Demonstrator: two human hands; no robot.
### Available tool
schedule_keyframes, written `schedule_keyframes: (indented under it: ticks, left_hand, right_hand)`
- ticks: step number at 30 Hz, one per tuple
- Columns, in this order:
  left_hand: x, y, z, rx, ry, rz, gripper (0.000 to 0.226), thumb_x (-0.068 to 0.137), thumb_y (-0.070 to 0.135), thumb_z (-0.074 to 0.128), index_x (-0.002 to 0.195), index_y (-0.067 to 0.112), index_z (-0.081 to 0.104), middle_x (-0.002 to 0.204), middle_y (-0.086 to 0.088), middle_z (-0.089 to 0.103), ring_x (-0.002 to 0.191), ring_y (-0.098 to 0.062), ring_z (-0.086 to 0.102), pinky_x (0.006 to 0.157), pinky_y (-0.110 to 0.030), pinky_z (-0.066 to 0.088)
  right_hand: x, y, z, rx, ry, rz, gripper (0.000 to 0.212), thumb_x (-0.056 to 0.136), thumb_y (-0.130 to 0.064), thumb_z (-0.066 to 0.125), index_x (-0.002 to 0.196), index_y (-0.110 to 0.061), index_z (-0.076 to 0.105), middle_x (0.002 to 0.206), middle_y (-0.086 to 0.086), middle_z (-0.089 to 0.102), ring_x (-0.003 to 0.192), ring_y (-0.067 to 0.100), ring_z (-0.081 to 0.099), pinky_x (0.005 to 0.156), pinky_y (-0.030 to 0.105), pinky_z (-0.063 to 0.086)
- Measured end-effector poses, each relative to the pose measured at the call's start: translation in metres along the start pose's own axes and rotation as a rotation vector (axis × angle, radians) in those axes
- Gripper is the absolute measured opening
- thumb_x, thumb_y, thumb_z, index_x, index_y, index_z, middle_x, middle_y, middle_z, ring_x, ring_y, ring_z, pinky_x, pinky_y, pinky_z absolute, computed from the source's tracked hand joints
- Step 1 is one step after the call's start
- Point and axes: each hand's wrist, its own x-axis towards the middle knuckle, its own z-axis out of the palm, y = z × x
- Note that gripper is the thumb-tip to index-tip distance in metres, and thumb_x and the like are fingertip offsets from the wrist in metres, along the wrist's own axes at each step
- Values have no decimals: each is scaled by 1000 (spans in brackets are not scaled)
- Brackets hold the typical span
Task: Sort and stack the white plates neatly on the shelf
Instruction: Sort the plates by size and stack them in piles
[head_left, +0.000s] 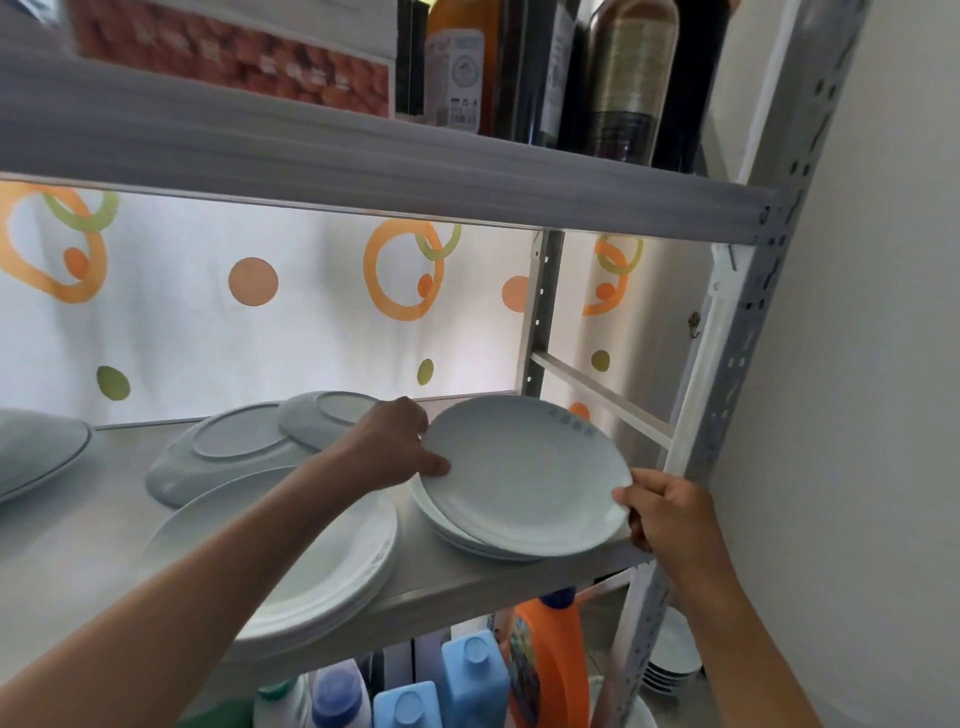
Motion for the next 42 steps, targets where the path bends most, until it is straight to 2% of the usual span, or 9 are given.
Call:
schedule_keyframes:
  ticks: [3,8,17,20,23,27,31,36,42]
  left_hand:
    - [2,5,2,110,-68,-13,33,71,37,78,68,8,63,64,-1,55,70,-21,53,60,-27,40]
    - [5,3,8,187,-160,-46,38,79,34,71,56,15,47,60,2,46,71,-20,49,62,-26,36]
    - [7,-7,6,238,-190,-36,31,81,36,70,95,8,73,93,-8,69,90,-22,60,80,-30,48]
    - [9,-18,0,191,-110,-17,24,80,39,69,81,15,71,83,-2,67,86,-20,61,77,-30,49]
    - [3,-28,-17,156,-4,7,17,80,36,66,70,22,67,73,3,65,76,-19,61,66,-27,47]
    - [-8,-55,-41,58,184,0,15,83,23,62,73,18,71,70,2,66,71,-21,60,65,-29,45]
    - [-18,-98,-60,-474,333,-50,18,88,7,60,86,19,73,70,-5,67,54,-16,61,51,-22,47]
    - [-27,-158,-71,-822,461,-134,23,92,1,53,90,15,70,79,-14,67,66,-23,66,53,-24,53]
    - [-31,-194,-62,-297,684,-120,25,89,7,54,106,12,72,88,-8,75,88,-23,70,85,-30,50]
  right_hand:
    - [-4,-1,-4,-1,-13,4,20,86,-3,61,81,-17,75,48,0,53,40,8,41,42,23,35]
    - [-4,-1,-3,-14,-47,69,15,88,-5,62,83,-9,76,51,3,54,45,12,42,41,21,38]
    - [-5,-2,1,-155,-33,35,15,87,-18,65,74,-13,72,50,-5,55,52,13,49,52,26,43]
    - [-9,-12,-1,-285,15,-4,35,91,-26,61,60,-11,60,50,-5,57,55,13,52,53,24,43]
    - [-17,-29,3,-351,94,-89,28,91,-25,59,74,-5,67,70,14,68,63,16,60,57,28,47]
    - [-28,-59,35,-341,40,-178,25,91,-22,59,83,-1,69,63,15,63,54,14,53,55,26,43]
    - [-41,-90,89,-305,-99,-242,7,90,-19,63,87,-19,70,68,-13,60,66,3,58,61,14,43]
    - [-51,-114,160,-329,-241,-320,9,86,-22,68,93,-19,73,81,-5,71,77,12,67,77,29,56]
    - [-17,-125,242,-658,-315,-397,20,80,-16,69,100,-18,73,98,3,73,94,19,67,83,26,51]
